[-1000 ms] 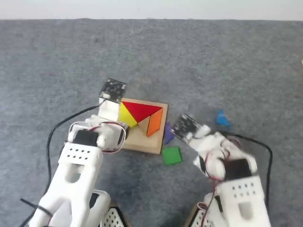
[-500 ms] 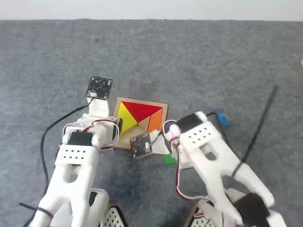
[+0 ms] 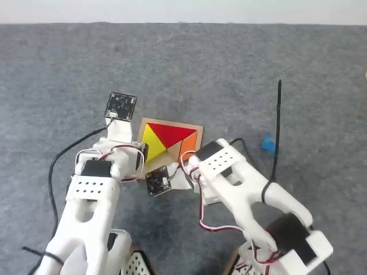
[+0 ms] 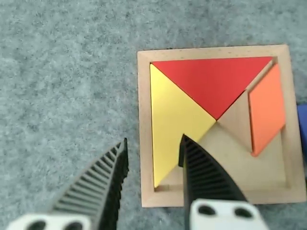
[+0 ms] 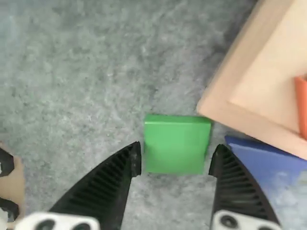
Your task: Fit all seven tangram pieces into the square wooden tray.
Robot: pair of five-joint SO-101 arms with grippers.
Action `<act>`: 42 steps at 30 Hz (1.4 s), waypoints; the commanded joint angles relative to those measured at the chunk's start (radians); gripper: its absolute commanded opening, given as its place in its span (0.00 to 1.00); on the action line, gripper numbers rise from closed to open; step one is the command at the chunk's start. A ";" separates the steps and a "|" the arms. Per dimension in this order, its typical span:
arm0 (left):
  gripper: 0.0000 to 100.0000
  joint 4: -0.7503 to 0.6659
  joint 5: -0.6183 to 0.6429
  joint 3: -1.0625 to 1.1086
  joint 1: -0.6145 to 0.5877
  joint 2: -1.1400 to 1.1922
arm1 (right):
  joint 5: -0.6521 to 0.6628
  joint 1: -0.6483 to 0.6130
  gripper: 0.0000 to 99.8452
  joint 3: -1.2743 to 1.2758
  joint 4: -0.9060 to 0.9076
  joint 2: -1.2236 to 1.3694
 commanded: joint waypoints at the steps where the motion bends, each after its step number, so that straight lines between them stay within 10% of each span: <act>1: 0.17 -0.021 -0.008 -0.005 -0.006 -0.023 | -0.035 -0.012 0.23 -0.028 -0.016 0.001; 8: 0.17 -0.018 -0.006 -0.008 -0.008 -0.023 | -0.035 -0.004 0.01 -0.011 -0.007 0.031; 23: 0.17 -0.018 -0.006 -0.010 -0.008 -0.023 | -0.118 -0.008 0.27 0.055 0.091 -0.087; 42: 0.17 -0.008 -0.006 -0.012 -0.008 -0.023 | -0.292 -0.128 0.27 0.301 -0.001 -0.246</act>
